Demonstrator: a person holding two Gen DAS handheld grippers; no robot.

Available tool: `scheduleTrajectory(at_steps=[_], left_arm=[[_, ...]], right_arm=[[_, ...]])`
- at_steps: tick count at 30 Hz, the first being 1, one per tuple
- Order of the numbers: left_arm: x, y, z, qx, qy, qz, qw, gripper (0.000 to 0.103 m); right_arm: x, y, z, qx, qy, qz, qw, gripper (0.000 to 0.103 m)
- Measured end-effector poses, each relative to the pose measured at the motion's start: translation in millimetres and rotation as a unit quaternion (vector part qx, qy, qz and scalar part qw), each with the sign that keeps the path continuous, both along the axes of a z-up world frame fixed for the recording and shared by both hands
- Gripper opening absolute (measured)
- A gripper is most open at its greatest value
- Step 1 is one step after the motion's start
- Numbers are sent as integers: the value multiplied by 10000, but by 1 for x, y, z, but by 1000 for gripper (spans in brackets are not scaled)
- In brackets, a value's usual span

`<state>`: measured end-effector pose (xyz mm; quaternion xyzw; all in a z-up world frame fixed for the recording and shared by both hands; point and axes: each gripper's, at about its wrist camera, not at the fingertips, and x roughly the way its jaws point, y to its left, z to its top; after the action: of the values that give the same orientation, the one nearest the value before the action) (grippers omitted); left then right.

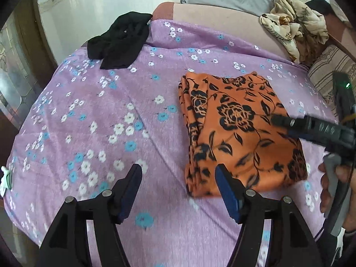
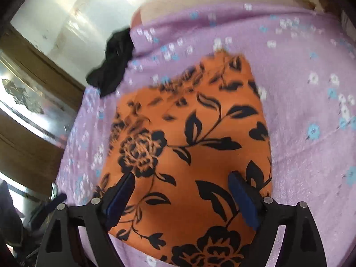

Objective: Fold small clothes
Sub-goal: 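Lay the folded end down and open both grippers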

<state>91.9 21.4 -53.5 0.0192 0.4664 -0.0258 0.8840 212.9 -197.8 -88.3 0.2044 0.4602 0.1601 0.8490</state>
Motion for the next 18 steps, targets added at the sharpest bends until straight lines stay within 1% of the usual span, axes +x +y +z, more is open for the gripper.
scheduleTrajectory(at_steps=[2, 3, 4, 5, 7, 8, 9, 10, 11, 13, 14, 15, 16, 18], left_arm=[[-8, 4, 4, 13, -75, 132, 9999, 76], [-9, 5, 5, -14, -91, 155, 9998, 76], [-16, 7, 8, -92, -126, 161, 9997, 77], [-18, 6, 9, -116, -139, 171, 9997, 77], [-29, 4, 12, -142, -151, 177, 9996, 77], [-32, 2, 13, -163, -145, 165, 9996, 77], [-36, 1, 14, -177, -127, 162, 9996, 77], [-39, 0, 16, -194, -96, 135, 9997, 77], [-43, 0, 18, -217, -84, 81, 9997, 77], [-53, 2, 24, -192, -188, 74, 9996, 78], [-57, 4, 26, -167, -268, 119, 9994, 82], [-61, 7, 29, -181, -357, 167, 9991, 84], [-63, 8, 30, -189, -385, 187, 9989, 86], [-65, 10, 31, -190, -420, 241, 9986, 86]], right_arm=[[-23, 5, 19, 16, -314, 24, 9995, 88], [-34, 7, 24, -44, -407, 24, 9992, 88], [-45, 8, 26, -82, -451, 15, 9989, 88], [-56, 10, 24, -132, -460, 40, 9988, 92], [-61, 13, 14, -206, -255, 92, 9994, 94], [-58, 12, 3, -256, -32, 58, 9996, 94], [-54, 10, -10, -204, 247, 81, 9995, 94], [-52, 6, -15, -176, 307, 5, 9994, 94], [-56, 4, -15, -149, 259, -60, 9995, 94], [-66, 1, 0, -14, 13, -195, 9998, 94], [-74, 1, 10, 63, -180, -203, 9996, 94], [-85, 2, 20, 77, -366, -214, 9991, 94], [-93, 3, 25, 64, -463, -222, 9987, 94], [-118, 5, 30, 45, -592, -251, 9979, 94]])
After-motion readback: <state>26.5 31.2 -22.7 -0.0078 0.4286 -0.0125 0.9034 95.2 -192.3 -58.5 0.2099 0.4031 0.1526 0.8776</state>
